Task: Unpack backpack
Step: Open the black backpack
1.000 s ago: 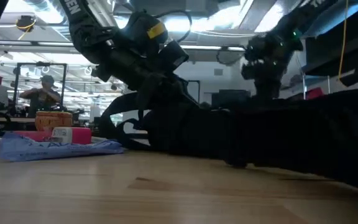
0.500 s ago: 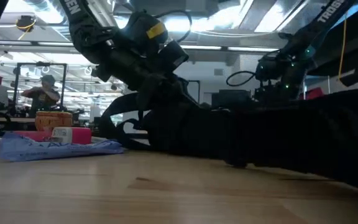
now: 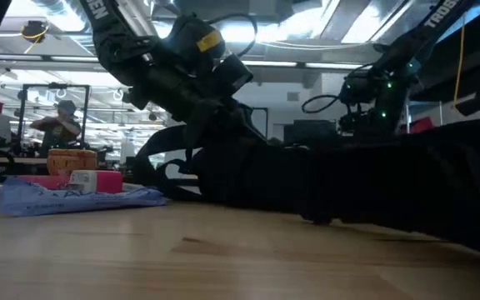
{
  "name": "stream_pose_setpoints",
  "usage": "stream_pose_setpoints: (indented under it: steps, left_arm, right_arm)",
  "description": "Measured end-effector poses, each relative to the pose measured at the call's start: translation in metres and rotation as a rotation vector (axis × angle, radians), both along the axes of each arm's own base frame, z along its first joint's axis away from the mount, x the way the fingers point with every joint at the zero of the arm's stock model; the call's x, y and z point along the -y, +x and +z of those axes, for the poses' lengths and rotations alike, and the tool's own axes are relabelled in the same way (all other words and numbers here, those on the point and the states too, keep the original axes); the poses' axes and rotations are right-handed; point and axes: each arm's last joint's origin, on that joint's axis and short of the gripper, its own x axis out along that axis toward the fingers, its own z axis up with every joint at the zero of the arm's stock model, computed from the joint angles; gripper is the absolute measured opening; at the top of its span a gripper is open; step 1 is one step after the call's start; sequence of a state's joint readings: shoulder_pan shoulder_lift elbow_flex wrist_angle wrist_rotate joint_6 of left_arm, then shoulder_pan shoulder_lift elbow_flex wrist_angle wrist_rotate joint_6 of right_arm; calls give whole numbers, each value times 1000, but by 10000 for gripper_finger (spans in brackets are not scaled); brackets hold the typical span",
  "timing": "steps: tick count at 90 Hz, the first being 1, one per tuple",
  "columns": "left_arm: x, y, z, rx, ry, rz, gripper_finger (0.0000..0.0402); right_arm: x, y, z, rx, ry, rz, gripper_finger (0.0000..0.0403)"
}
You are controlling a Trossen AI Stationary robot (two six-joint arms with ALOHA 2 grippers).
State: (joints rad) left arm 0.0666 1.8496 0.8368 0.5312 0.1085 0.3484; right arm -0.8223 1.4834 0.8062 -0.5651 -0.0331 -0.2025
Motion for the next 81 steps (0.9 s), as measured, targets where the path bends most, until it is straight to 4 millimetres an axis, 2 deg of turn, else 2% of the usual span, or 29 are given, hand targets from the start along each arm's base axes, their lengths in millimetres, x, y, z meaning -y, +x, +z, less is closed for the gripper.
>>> stream_pose_setpoints:
  steps: [8,16,27,37,45,53,69,81]
  left_arm:
    - [0,0,0,0,4,-1,16]
    - [0,0,0,0,4,-1,16]
    - [0,0,0,0,2,1,16]
    - [0,0,0,0,0,2,16]
    - [0,0,0,0,2,1,16]
    - [0,0,0,1,3,1,16]
    - [0,0,0,2,4,1,16]
    - [0,0,0,3,4,2,16]
  right_arm:
    - [4,6,16,-18,-21,14,371]
    - [7,15,36,-27,-66,20,393]
    - [6,34,65,65,-101,58,397]
    - [-9,57,81,249,-2,206,389]
    - [-33,74,82,349,91,379,379]
    - [-60,88,78,340,91,592,368]
    - [-105,108,68,153,-106,876,349]
    - [-125,122,60,-18,-323,921,332]
